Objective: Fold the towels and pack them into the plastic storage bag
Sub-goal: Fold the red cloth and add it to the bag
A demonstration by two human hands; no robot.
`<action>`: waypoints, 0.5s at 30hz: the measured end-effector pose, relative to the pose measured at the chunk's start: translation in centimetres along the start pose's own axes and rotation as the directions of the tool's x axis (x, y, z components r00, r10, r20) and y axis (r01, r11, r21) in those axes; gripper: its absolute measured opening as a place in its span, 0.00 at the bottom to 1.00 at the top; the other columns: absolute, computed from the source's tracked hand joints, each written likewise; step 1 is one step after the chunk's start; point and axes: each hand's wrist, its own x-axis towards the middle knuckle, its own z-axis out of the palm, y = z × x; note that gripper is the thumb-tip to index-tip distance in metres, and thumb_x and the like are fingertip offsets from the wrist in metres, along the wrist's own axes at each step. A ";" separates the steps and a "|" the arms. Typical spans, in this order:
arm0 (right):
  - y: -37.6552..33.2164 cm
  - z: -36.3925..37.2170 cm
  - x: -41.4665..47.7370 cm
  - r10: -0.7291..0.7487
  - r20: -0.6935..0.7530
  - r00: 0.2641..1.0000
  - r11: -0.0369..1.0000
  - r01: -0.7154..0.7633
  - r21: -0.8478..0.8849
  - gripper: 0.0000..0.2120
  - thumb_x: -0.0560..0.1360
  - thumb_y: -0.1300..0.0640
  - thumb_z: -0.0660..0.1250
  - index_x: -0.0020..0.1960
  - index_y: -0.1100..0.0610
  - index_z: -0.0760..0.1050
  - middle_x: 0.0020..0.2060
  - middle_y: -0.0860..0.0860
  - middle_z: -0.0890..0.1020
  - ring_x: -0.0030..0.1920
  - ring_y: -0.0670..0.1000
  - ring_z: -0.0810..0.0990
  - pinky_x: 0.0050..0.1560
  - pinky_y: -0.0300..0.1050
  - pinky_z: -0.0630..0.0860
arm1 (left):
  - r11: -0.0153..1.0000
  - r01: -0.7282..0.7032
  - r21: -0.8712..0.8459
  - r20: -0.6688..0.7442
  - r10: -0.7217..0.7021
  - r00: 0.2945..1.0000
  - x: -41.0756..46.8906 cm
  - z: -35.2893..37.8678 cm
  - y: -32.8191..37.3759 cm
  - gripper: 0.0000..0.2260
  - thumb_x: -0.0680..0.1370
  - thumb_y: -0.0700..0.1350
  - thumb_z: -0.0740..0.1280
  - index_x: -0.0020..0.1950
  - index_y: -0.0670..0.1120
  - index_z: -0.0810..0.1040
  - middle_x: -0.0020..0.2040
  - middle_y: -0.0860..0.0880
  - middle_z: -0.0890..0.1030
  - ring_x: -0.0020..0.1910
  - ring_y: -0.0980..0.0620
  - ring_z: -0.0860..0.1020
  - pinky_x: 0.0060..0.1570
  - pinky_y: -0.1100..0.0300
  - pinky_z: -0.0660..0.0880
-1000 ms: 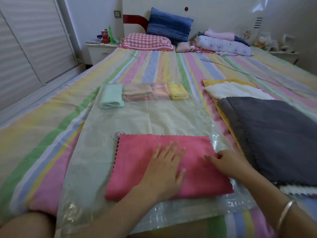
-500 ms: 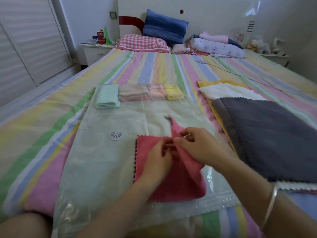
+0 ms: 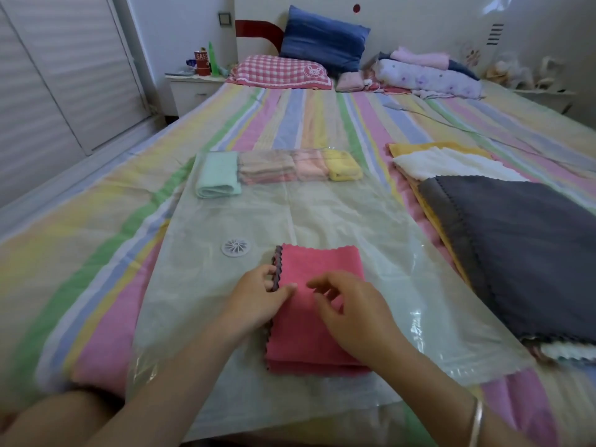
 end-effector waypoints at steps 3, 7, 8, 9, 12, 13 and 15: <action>1.9 -0.5 -1.1 -0.138 0.001 0.990 0.969 0.136 -0.207 0.22 0.76 0.40 0.53 0.66 0.45 0.72 0.65 0.43 0.73 0.66 0.46 0.69 0.63 0.46 0.72 | 1.000 0.013 0.003 0.029 -0.013 1.000 -0.2 0.2 0.3 0.18 0.74 0.41 0.72 0.63 0.43 0.74 0.45 0.49 0.84 0.41 0.56 0.82 0.43 0.62 0.78; 4.3 0.7 -3.2 -0.143 0.260 0.955 0.896 0.237 -0.377 0.37 0.75 0.29 0.34 0.78 0.45 0.49 0.78 0.47 0.47 0.77 0.49 0.40 0.75 0.50 0.40 | 0.816 -0.180 0.549 -0.133 0.298 0.945 -1.8 0.3 0.7 0.28 0.75 0.46 0.69 0.73 0.50 0.62 0.60 0.53 0.77 0.58 0.51 0.77 0.56 0.57 0.73; 4.8 1.1 -3.7 -0.156 0.246 0.957 0.886 0.245 -0.393 0.37 0.75 0.29 0.35 0.78 0.47 0.50 0.78 0.49 0.49 0.77 0.50 0.41 0.74 0.51 0.41 | 0.724 -0.269 0.635 -0.112 0.431 0.895 -2.4 0.5 0.7 0.29 0.76 0.47 0.67 0.74 0.50 0.61 0.67 0.53 0.72 0.65 0.52 0.72 0.61 0.57 0.71; 5.0 1.3 -4.0 -0.169 0.224 0.960 0.881 0.249 -0.403 0.36 0.76 0.29 0.37 0.78 0.48 0.53 0.78 0.50 0.53 0.78 0.50 0.44 0.74 0.53 0.43 | 0.649 -0.375 0.661 -0.037 0.528 0.848 -2.9 0.8 0.5 0.28 0.77 0.47 0.65 0.75 0.50 0.61 0.71 0.53 0.68 0.70 0.53 0.67 0.66 0.57 0.69; 5.1 0.6 -4.6 -0.263 0.150 0.953 0.873 0.302 -0.384 0.32 0.78 0.33 0.48 0.74 0.50 0.64 0.75 0.50 0.63 0.77 0.51 0.55 0.73 0.53 0.53 | 0.473 -0.637 0.609 0.280 0.623 0.730 -3.8 1.6 -1.6 0.24 0.79 0.50 0.55 0.76 0.50 0.63 0.75 0.52 0.65 0.75 0.55 0.60 0.73 0.54 0.62; 5.2 0.2 -4.9 -0.312 0.144 0.939 0.861 0.344 -0.374 0.30 0.78 0.33 0.51 0.72 0.51 0.68 0.73 0.49 0.66 0.75 0.51 0.59 0.73 0.53 0.56 | 0.439 -0.666 0.602 0.344 0.611 0.713 -4.0 1.7 -2.7 0.24 0.79 0.50 0.54 0.76 0.49 0.64 0.76 0.51 0.65 0.76 0.55 0.60 0.73 0.54 0.61; 5.5 -0.6 -5.5 -0.400 0.162 0.902 0.822 0.431 -0.372 0.27 0.76 0.34 0.58 0.67 0.50 0.72 0.68 0.48 0.72 0.71 0.51 0.67 0.71 0.52 0.62 | 0.401 -0.692 0.600 0.391 0.608 0.691 -4.0 1.5 -4.3 0.22 0.80 0.50 0.54 0.75 0.49 0.66 0.76 0.52 0.64 0.76 0.56 0.59 0.73 0.53 0.62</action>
